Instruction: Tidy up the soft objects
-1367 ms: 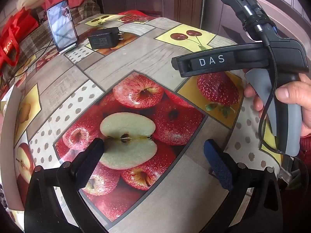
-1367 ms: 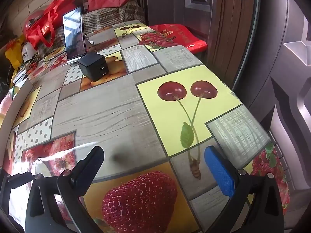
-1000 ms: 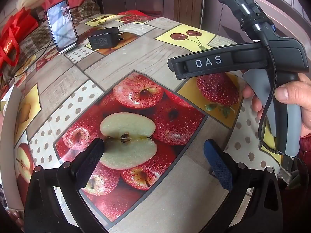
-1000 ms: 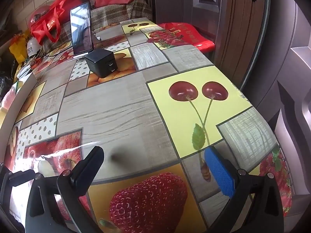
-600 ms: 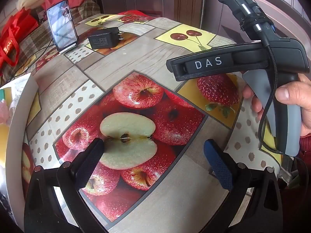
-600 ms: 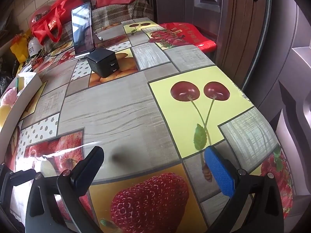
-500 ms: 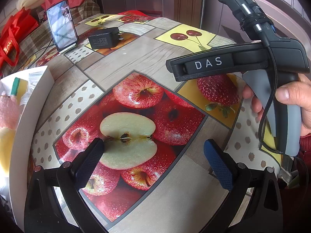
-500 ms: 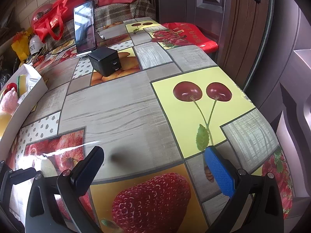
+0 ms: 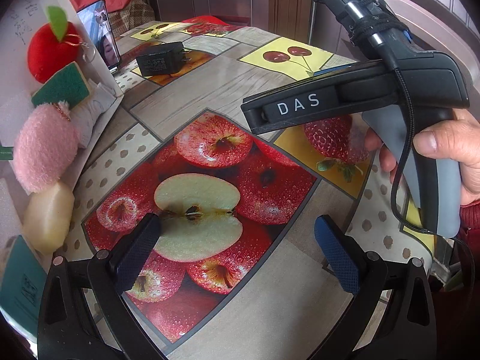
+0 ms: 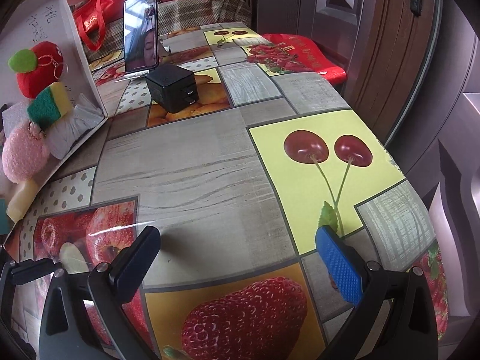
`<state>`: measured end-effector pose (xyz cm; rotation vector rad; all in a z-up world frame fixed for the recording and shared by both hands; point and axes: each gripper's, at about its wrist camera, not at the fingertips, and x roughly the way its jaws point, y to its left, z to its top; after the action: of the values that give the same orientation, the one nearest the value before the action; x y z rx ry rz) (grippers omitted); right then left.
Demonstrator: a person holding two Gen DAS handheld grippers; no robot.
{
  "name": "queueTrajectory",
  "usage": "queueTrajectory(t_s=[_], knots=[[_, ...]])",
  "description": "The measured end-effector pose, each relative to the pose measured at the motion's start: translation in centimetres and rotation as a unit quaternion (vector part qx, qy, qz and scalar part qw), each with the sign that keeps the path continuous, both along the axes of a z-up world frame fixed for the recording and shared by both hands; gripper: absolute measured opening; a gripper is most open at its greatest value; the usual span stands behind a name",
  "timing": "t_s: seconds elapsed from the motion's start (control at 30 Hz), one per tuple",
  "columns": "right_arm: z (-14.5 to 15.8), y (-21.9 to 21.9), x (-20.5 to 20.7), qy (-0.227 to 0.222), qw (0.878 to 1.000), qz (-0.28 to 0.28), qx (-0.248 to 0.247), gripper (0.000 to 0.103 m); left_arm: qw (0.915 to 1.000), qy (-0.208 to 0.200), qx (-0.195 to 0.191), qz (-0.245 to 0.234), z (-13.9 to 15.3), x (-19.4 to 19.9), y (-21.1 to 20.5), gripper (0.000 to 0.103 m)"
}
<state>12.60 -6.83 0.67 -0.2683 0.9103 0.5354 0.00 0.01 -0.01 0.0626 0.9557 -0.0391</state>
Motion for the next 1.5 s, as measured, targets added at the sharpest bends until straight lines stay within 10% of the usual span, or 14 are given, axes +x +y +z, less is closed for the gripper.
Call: queueTrajectory(t_s=[1.5], knots=[[0.07, -0.42, -0.26, -0.001, 1.000, -0.001, 0.003, 0.103, 1.0000, 0.000, 0.000, 0.000, 0.00, 0.00, 0.00, 0.103]])
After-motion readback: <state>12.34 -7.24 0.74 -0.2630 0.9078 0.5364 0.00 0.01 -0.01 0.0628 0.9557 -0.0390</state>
